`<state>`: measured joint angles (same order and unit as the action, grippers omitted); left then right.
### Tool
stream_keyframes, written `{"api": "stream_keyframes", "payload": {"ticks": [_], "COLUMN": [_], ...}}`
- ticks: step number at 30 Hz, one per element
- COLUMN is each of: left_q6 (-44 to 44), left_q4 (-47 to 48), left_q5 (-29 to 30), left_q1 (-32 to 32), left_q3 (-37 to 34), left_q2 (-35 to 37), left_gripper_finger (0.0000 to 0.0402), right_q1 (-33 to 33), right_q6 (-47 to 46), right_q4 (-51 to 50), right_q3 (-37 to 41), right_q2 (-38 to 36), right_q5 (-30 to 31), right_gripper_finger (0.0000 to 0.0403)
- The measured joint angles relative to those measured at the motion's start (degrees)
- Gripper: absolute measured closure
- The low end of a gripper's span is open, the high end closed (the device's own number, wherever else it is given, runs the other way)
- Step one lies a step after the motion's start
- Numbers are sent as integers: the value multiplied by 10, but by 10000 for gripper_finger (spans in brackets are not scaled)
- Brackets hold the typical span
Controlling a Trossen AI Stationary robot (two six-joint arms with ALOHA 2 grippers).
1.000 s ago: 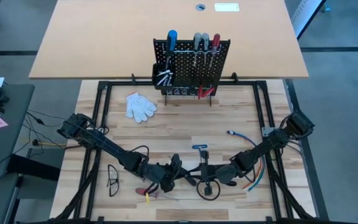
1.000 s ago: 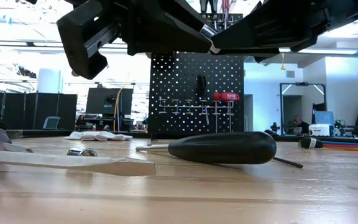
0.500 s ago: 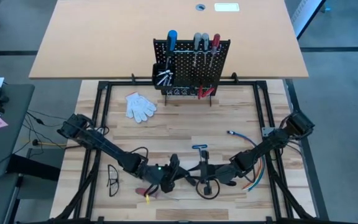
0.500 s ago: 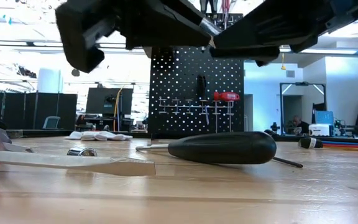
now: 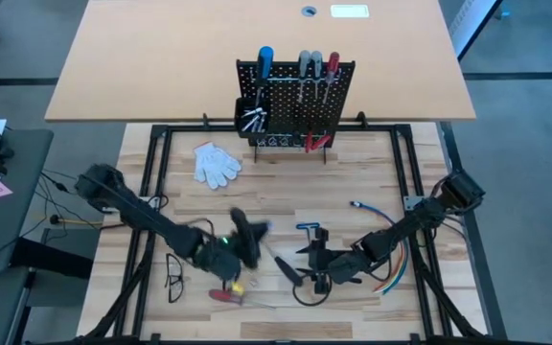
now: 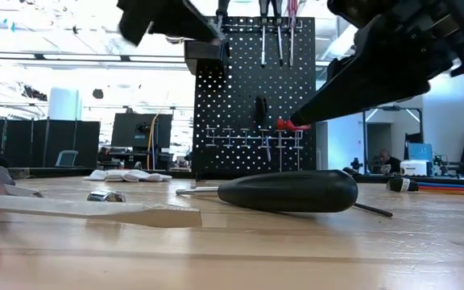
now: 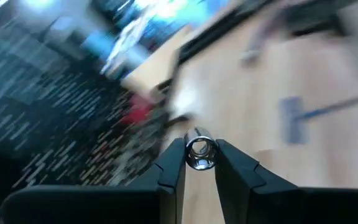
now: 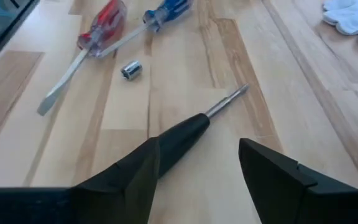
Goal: Hang tools onto peg board
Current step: Put the socket wrench on the pegboard bin
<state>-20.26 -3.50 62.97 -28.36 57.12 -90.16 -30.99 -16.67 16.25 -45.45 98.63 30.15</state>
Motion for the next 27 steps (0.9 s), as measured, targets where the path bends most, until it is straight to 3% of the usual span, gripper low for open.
{"api": "stream_keyframes", "payload": {"ticks": [3, 7, 13, 17, 27], "left_q6": [47, 8, -63, -73, -40], "left_q4": [43, 16, -81, -95, -85], "left_q5": [38, 28, -122, -188, -269], "left_q1": [40, 119, 279, 361, 421], "left_q3": [-10, -13, -13, 0, 16], "left_q2": [69, 150, 212, 216, 216], "left_gripper_finger": [346, 346, 346, 346, 315], "right_q1": [-1, 0, 4, 4, 4], "right_q6": [0, 2, 3, 6, 6], "right_q4": [0, 2, 5, 5, 5], "right_q3": [0, 0, 0, 0, 0], "right_q2": [0, 0, 0, 0, 0], "right_q5": [0, 0, 0, 0, -1], "right_gripper_finger": [182, 186, 187, 187, 187]}}
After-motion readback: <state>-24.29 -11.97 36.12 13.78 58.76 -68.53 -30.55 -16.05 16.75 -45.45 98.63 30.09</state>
